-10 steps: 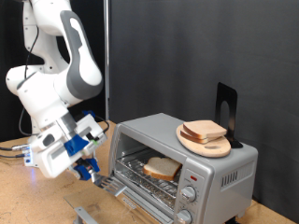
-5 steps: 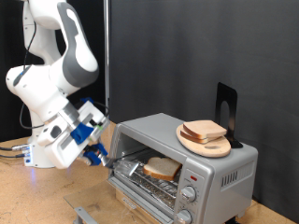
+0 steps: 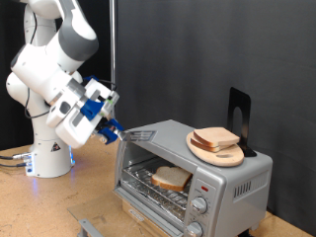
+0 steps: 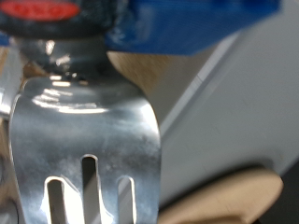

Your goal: Make a piece of toast with the oven

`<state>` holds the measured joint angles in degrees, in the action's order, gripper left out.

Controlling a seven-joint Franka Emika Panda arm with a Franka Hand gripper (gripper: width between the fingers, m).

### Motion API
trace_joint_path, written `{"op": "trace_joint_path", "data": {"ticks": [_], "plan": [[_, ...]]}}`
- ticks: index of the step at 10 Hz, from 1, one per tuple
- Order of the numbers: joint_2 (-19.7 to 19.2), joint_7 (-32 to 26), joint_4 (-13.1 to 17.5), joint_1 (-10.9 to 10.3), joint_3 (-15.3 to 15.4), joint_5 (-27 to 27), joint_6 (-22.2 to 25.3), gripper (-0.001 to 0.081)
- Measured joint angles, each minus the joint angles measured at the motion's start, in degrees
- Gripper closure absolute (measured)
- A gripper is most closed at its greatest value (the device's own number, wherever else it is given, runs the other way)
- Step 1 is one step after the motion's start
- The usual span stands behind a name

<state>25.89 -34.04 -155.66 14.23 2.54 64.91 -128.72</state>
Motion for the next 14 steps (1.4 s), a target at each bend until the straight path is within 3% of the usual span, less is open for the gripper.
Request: {"op": "trace_joint_path", "data": {"ticks": [1,5,7,9,14], "plan": [[2.5,2.0,-0.9,0.0,0.3,0.0,0.2,0.0366],[2.4,0.0,0.8,-1.4,1.8,-2.1,5.1,0.0366],[3.3,2.4,2.2,-2.2,6.1,-7.2,5.1,0.0366],[3.7,8.3,4.1,-2.4,11.5,-12.6,4.8,0.0366],[3.0,18.2,5.5,-3.9,22.4,-12.7,0.5,0.0366]]}}
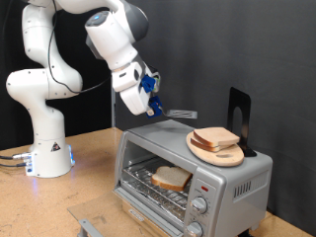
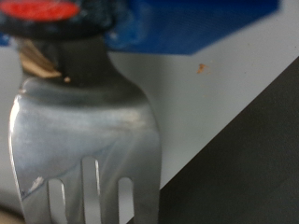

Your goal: Make a piece of toast with the oven

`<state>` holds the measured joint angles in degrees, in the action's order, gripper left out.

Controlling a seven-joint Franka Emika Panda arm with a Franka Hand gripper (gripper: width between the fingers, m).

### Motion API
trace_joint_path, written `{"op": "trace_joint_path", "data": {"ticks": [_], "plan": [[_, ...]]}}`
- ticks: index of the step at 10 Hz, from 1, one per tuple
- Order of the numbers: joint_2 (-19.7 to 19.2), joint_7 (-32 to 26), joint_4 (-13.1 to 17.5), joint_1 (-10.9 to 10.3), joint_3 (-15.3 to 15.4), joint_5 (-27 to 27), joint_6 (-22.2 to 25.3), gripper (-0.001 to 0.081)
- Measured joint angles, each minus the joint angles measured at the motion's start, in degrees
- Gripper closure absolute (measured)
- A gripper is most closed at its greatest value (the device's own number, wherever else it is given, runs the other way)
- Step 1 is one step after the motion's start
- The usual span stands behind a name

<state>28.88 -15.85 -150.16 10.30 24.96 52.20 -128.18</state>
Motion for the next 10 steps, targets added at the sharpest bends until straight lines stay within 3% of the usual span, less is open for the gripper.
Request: {"op": "trace_joint_path", "data": {"ticks": [4,5,6,7,8,10], "plan": [[-3.4,2.1,-1.3,0.0,4.2,0.3,-4.9,0.0366],[-4.3,2.1,-1.5,0.0,4.5,0.6,-6.0,0.0289],[-4.6,2.1,-1.3,0.0,4.6,1.2,-6.5,0.0289],[-4.7,2.0,-1.3,0.0,4.6,2.0,-6.8,0.0105],[-4.7,1.2,-1.3,0.0,4.6,3.1,-7.3,0.0031],[-4.7,-1.8,-1.7,-0.1,4.6,6.2,-8.8,0.0006]]}}
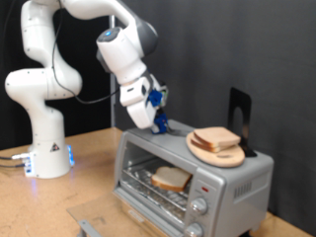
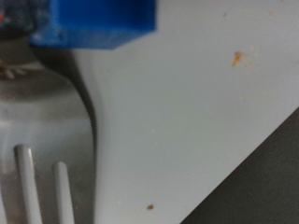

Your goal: Make a piece of toast with the oven

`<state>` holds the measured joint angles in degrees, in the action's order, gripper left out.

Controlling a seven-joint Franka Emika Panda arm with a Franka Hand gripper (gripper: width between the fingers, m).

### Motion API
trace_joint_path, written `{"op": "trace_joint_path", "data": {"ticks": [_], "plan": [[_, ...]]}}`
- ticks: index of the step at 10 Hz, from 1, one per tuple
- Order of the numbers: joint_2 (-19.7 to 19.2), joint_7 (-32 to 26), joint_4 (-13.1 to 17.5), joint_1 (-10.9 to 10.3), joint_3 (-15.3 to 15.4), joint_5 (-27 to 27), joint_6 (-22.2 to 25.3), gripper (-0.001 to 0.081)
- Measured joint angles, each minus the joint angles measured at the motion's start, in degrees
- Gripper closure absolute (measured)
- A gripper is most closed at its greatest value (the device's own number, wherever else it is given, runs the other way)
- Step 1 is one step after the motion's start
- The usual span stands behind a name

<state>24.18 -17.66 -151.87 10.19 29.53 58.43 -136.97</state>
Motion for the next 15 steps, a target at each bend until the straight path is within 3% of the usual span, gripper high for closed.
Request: {"op": "trace_joint_path", "data": {"ticks": [2,4,6,9,10,11,13,15], "plan": [[0.0,-6.0,-0.9,-0.7,0.5,4.5,-6.4,0.0006],[-0.2,-15.9,-1.9,-2.4,1.3,11.6,-14.7,0.0006],[-0.1,-18.3,-1.4,-2.7,0.9,14.9,-15.1,0.0006],[2.8,-14.1,0.9,-2.6,-4.2,16.5,-4.7,0.0006],[2.6,-14.4,0.6,-2.6,-3.7,16.1,-5.8,0.0006],[2.8,-16.5,0.1,-2.6,-3.9,14.9,-4.1,0.0006],[4.4,-21.4,-1.8,-1.7,-8.8,9.0,5.2,0.0006],[5.7,-24.1,-3.6,0.3,-13.6,6.1,10.8,0.0006]]}}
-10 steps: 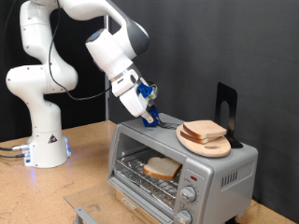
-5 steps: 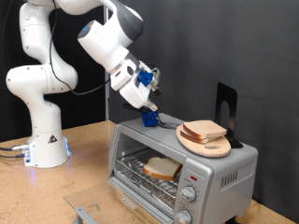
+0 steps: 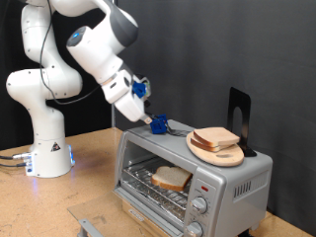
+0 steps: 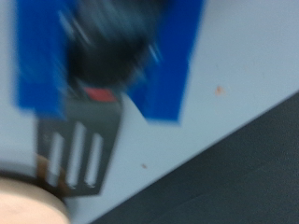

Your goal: Make a piece of toast with the oven

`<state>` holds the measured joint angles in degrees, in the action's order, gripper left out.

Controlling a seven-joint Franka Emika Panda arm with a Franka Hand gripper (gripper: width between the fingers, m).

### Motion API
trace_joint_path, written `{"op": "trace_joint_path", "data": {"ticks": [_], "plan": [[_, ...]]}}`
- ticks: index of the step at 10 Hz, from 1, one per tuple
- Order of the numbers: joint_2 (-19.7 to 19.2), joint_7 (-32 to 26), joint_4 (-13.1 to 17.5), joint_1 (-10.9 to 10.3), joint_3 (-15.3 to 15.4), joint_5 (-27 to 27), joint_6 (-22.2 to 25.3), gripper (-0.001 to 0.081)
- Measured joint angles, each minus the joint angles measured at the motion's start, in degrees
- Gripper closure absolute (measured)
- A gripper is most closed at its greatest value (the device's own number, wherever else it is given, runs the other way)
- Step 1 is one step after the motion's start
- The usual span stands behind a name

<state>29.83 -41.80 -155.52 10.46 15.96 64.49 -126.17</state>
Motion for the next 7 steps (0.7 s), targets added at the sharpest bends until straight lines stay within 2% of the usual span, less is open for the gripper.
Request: {"op": "trace_joint_path", "data": {"ticks": [3,5,6,7], "plan": [[0.1,-1.7,-1.4,3.8,-4.9,-3.4,1.0,0.0006],[-1.1,-1.6,-1.7,6.6,-5.6,-5.5,0.5,0.0006],[-1.0,-1.7,-1.7,6.5,-5.6,-5.4,0.6,0.0006],[-0.8,-0.7,-1.6,6.5,-6.2,-5.3,3.0,0.0006]]}}
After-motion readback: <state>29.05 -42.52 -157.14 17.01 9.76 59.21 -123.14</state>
